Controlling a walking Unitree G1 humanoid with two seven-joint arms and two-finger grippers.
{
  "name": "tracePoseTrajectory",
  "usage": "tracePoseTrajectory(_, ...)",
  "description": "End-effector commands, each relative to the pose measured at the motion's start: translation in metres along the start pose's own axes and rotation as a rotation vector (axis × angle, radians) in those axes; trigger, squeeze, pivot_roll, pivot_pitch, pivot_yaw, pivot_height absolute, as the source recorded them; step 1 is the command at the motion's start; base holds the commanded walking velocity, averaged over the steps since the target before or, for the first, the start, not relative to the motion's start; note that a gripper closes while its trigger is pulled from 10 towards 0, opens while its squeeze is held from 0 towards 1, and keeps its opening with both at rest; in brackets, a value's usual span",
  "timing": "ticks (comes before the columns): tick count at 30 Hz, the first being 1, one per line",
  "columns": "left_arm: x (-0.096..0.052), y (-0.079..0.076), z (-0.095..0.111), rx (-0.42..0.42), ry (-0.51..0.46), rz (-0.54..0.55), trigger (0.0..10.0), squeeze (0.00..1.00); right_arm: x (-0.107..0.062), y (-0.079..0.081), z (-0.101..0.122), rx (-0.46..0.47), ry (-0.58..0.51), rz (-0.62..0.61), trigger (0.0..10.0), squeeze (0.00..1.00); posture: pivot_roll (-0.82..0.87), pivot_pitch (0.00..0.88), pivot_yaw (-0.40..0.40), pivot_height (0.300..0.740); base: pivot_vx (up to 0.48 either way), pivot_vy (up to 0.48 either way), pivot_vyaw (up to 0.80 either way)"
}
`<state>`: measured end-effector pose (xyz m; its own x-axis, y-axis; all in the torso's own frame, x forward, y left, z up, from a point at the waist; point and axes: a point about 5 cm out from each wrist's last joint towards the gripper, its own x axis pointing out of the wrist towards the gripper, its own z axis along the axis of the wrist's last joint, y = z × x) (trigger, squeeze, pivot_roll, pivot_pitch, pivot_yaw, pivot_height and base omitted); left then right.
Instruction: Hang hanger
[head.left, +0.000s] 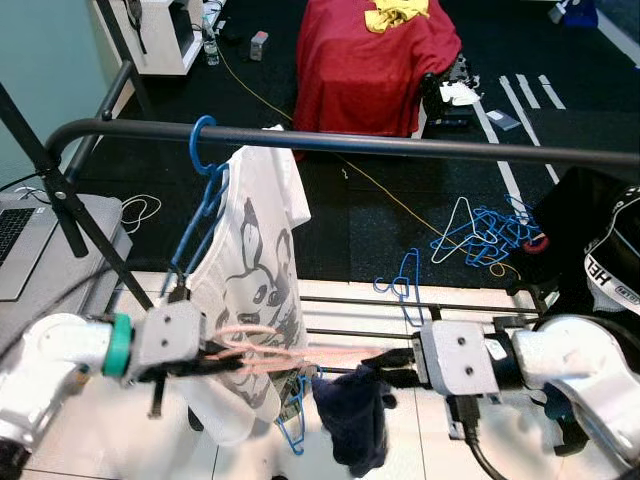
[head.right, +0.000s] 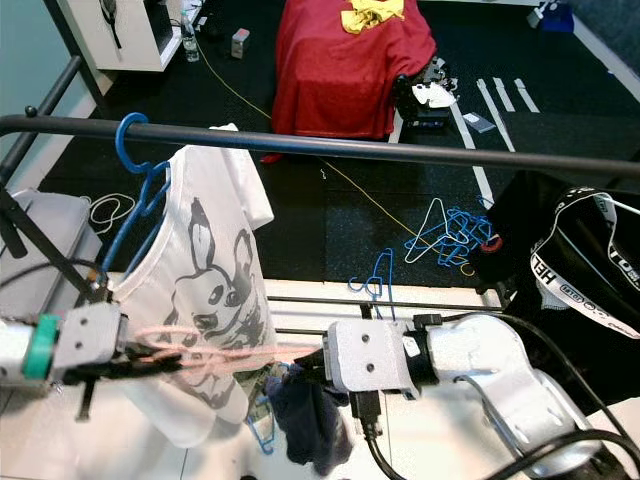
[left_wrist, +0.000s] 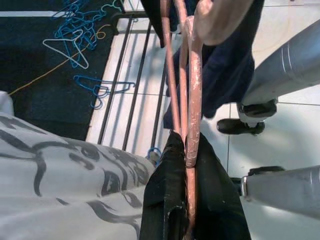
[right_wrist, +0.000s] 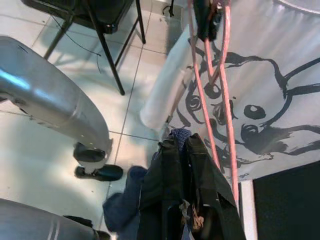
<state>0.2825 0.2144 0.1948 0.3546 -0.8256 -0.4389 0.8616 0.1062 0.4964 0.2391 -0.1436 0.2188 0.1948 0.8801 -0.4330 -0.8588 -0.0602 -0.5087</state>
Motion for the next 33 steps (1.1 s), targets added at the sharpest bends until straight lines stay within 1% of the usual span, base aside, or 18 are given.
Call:
tracePoseTrajectory(1,-0.003,-0.003,-0.003,-0.007,0.014,-0.022,10.0,0.0,-0.003,0.003,0.004,-0.003,-0.013,0.012,10.0,0.0,-0.23,0.204,0.109,0.74,0.0,0.0,0.0)
tracePoseTrajectory(3,-0.005,0.0,-0.002,0.005,0.016,-0.013,10.0,0.0,-0.003,0.005,0.003,0.01,-0.011,0.024,10.0,0.0,-0.23,0.202,0.11,0.74,0.0,0.0,0.0)
tracePoseTrajectory(5,-0.006,0.009,-0.002,0.024,0.02,0.029,10.0,0.0,-0.003,0.012,0.003,0.038,-0.007,0.061,10.0,0.0,-0.23,0.201,0.108,0.74,0.0,0.0,0.0)
tracePoseTrajectory(9,-0.006,0.007,-0.004,0.05,0.034,0.01,10.0,0.0,-0.006,0.016,0.0,0.059,0.016,0.083,10.0,0.0,-0.23,0.203,0.109,0.74,0.0,0.0,0.0)
tracePoseTrajectory(14,-0.008,0.006,-0.005,0.054,0.036,-0.007,10.0,0.0,-0.012,0.019,-0.006,0.08,0.057,0.095,10.0,0.0,-0.23,0.203,0.109,0.74,0.0,0.0,0.0)
tracePoseTrajectory(16,-0.012,0.004,-0.002,0.025,0.016,-0.037,10.0,0.0,-0.02,0.02,-0.02,0.086,0.146,0.089,10.0,0.0,-0.22,0.203,0.109,0.74,0.0,0.0,0.0)
tracePoseTrajectory(17,-0.012,0.004,-0.002,0.025,0.016,-0.037,10.0,0.0,-0.02,0.02,-0.02,0.086,0.146,0.089,10.0,0.0,-0.22,0.203,0.109,0.74,0.0,0.0,0.0)
tracePoseTrajectory(18,-0.013,0.003,-0.001,0.012,0.009,-0.058,10.0,0.0,-0.024,0.02,-0.026,0.086,0.184,0.092,10.0,0.0,-0.22,0.203,0.109,0.74,0.0,0.0,0.0)
tracePoseTrajectory(20,-0.013,0.003,-0.001,0.012,0.009,-0.058,10.0,0.0,-0.024,0.02,-0.026,0.086,0.184,0.092,10.0,0.0,-0.22,0.203,0.109,0.74,0.0,0.0,0.0)
tracePoseTrajectory(21,-0.015,-0.003,-0.001,-0.006,0.012,-0.11,10.0,0.0,-0.032,0.016,-0.041,0.021,0.303,0.085,10.0,0.0,-0.22,0.2,0.113,0.74,0.0,0.0,0.0)
tracePoseTrajectory(22,-0.015,-0.003,-0.001,-0.006,0.012,-0.11,10.0,0.0,-0.032,0.016,-0.041,0.021,0.303,0.085,10.0,0.0,-0.22,0.2,0.113,0.74,0.0,0.0,0.0)
tracePoseTrajectory(23,-0.016,-0.004,-0.002,-0.011,0.014,-0.125,10.0,0.0,-0.034,0.015,-0.045,-0.003,0.338,0.082,10.0,0.0,-0.22,0.2,0.113,0.74,0.0,0.0,0.0)
tracePoseTrajectory(24,-0.016,-0.008,-0.002,-0.02,0.013,-0.148,10.0,0.0,-0.034,0.009,-0.046,-0.043,0.351,0.052,10.0,0.0,-0.22,0.201,0.113,0.74,0.0,0.0,0.0)
tracePoseTrajectory(26,-0.013,-0.015,-0.001,-0.042,-0.006,-0.197,10.0,0.0,-0.028,-0.003,-0.043,-0.111,0.326,-0.032,10.0,0.0,-0.22,0.201,0.115,0.74,0.0,0.0,0.0)
tracePoseTrajectory(27,-0.013,-0.015,-0.001,-0.042,-0.006,-0.197,10.0,0.0,-0.028,-0.003,-0.043,-0.111,0.326,-0.032,10.0,0.0,-0.22,0.201,0.115,0.74,0.0,0.0,0.0)
tracePoseTrajectory(28,-0.011,-0.021,0.0,-0.057,-0.019,-0.229,10.0,0.0,-0.023,-0.01,-0.04,-0.154,0.302,-0.082,10.0,0.0,-0.22,0.201,0.115,0.74,0.0,0.0,0.0)
tracePoseTrajectory(32,-0.009,-0.026,0.0,-0.072,-0.028,-0.252,10.0,0.0,-0.02,-0.015,-0.037,-0.189,0.278,-0.119,10.0,0.0,-0.22,0.2,0.118,0.74,0.0,0.0,0.0)
tracePoseTrajectory(33,-0.006,-0.029,0.001,-0.085,-0.044,-0.257,10.0,0.0,-0.018,-0.018,-0.034,-0.204,0.257,-0.143,10.0,0.0,-0.22,0.2,0.117,0.74,0.0,0.0,0.0)
